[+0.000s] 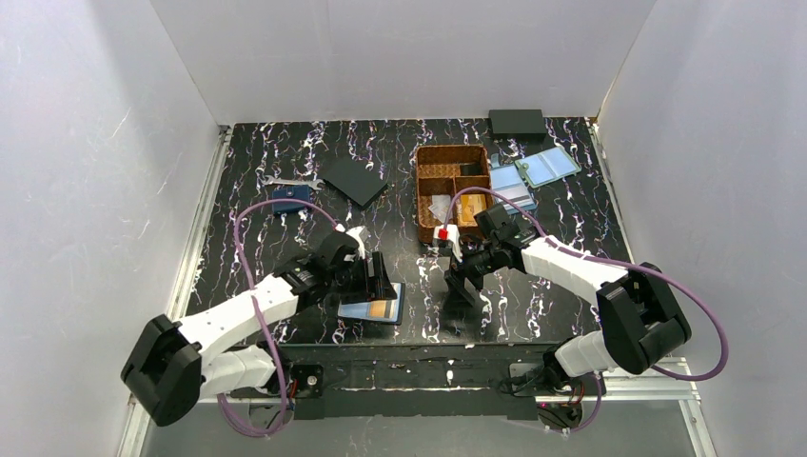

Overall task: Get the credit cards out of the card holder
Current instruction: Remove the credit card from the card holder.

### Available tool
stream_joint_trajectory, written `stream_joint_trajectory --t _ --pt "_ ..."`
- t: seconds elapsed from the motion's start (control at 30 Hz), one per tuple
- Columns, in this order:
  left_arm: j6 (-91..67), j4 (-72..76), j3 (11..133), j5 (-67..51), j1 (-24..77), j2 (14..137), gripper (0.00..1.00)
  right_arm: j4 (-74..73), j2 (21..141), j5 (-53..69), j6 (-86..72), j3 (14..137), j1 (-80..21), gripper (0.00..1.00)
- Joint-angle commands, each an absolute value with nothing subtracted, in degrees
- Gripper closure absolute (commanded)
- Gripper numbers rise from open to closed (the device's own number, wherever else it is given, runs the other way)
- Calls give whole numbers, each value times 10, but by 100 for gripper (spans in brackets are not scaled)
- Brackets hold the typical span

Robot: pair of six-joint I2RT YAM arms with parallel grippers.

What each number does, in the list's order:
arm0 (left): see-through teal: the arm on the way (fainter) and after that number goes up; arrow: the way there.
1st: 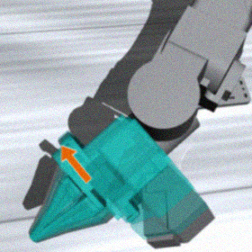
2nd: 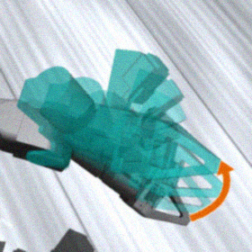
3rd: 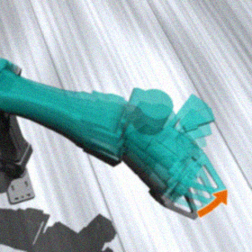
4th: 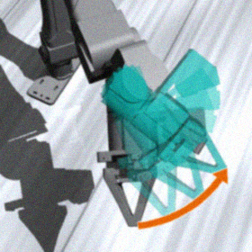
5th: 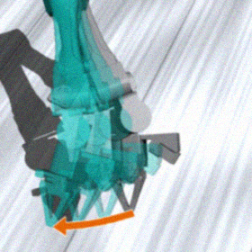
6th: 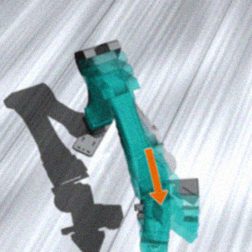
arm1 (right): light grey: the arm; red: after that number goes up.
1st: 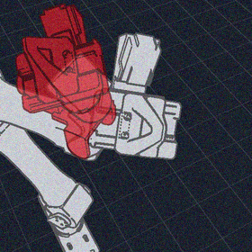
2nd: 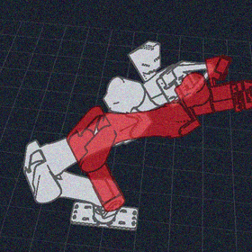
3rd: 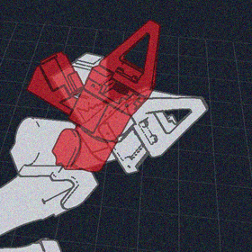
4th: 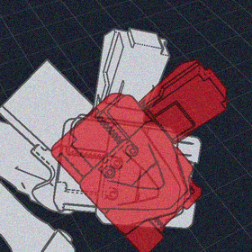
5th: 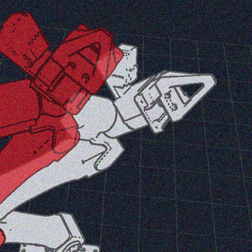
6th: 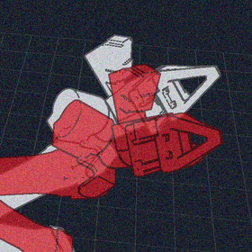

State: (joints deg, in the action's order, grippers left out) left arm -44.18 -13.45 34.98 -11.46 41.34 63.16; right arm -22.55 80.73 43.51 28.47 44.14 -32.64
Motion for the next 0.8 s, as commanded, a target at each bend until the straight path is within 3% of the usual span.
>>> stream_joint_trajectory --t 0.0,0.23,0.5,0.77 --pt "-430 -139 356 -98 408 665 34 -227 802 447 288 458 -328 3" --pt "-405 -156 356 -63 377 687 37 -216 811 473 264 453 -329 3" --pt "-416 -188 328 -35 320 612 43 -46 802 527 88 391 -329 6" --pt "-456 -203 266 -23 248 582 27 -49 817 521 79 402 -332 9"
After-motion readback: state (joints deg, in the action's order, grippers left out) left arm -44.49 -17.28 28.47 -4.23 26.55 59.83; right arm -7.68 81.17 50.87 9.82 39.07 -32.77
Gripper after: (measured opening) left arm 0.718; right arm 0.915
